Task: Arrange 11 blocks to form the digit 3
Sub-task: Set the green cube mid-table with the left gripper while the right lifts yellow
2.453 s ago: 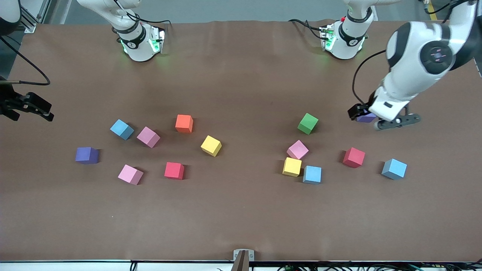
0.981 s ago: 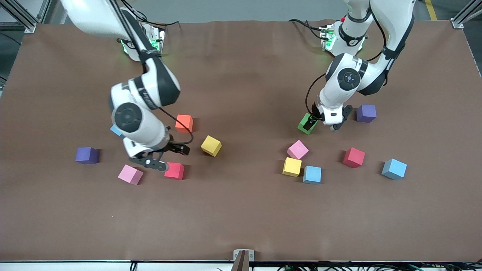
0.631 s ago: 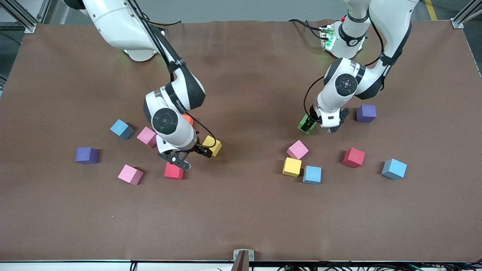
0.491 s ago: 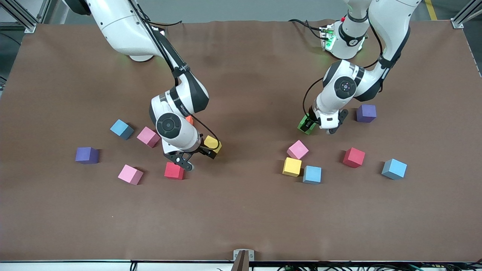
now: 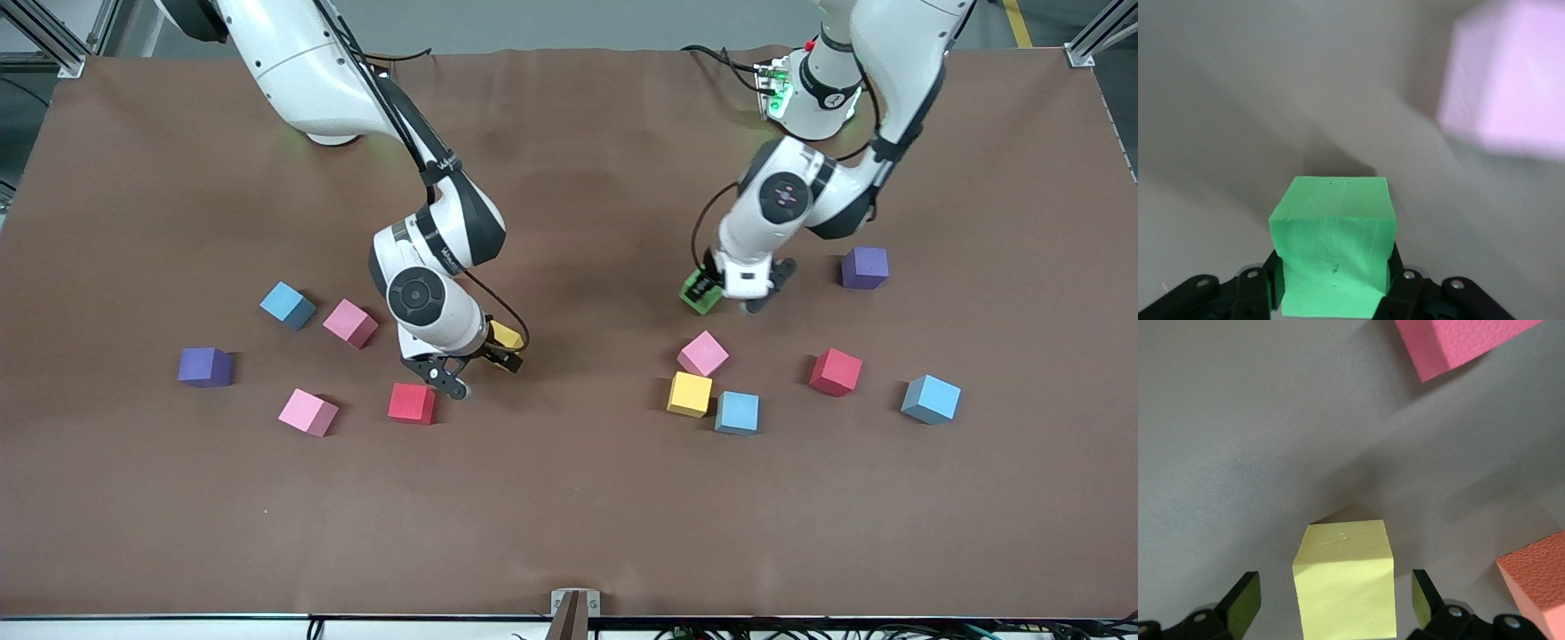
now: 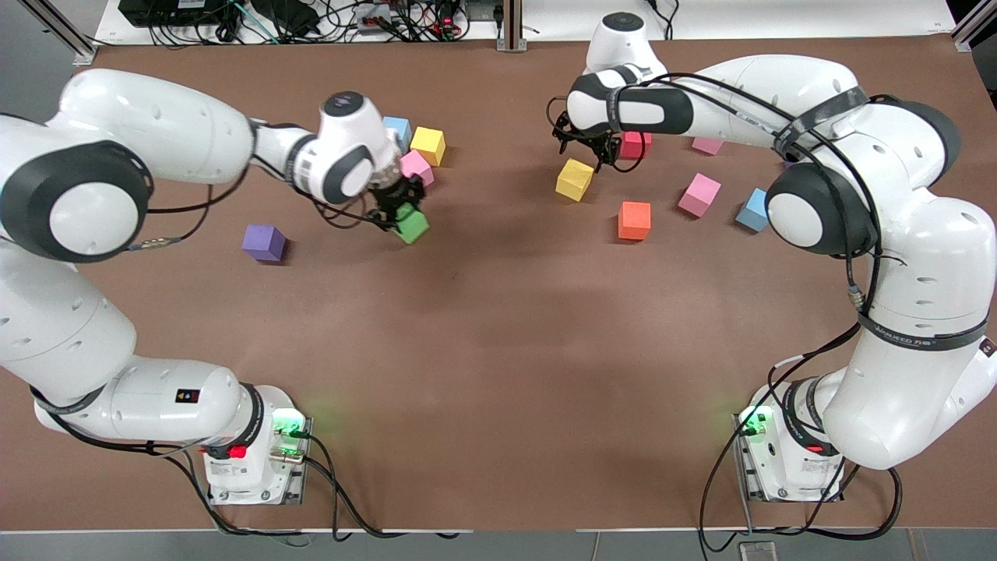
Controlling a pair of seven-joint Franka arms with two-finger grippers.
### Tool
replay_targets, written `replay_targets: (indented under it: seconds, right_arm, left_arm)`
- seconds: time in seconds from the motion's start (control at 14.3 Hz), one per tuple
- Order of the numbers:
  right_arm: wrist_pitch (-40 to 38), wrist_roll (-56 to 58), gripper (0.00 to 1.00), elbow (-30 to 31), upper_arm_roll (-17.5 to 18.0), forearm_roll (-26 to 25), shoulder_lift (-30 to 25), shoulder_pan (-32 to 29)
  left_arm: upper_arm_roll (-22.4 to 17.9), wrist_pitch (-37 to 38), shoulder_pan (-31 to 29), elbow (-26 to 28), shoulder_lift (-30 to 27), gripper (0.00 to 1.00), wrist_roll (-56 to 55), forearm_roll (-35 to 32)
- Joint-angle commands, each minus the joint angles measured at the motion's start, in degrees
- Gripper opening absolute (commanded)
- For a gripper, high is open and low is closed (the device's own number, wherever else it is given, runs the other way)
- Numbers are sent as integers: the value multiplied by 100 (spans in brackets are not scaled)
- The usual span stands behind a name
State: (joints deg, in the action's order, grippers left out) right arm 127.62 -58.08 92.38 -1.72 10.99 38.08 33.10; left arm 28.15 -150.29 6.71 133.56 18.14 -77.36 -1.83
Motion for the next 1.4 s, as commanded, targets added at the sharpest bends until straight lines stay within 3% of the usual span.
replay_targets:
  seconds: [0.0,0.56,0.84,0.98,1.26,1.33]
  right_arm:
    - [26,-80,100,-27,-48,132,86,74]
    - [53,-212,100,-9,-48,132,244,267]
    - [61,-203,99,-9,-48,132,296,258]
    - [61,-203,88,-9,-48,132,340,276]
    - [35,-168,35,-18,-48,132,367,258]
    - [18,-151,31,-36,-48,114,358,232]
  left_arm:
    - [-11,52,751,-268,-65,24,-60,-80]
    - [-11,218,1983,-778,190,24,1704,-80]
    - [-29,833,2237,-1533,646,24,1926,-106]
    - [-47,1036,2291,-1806,883,24,1892,-561]
    - [-38,1063,2318,-1843,1034,24,1673,-643]
    - [-46,1081,2396,-1842,1077,24,1541,-643]
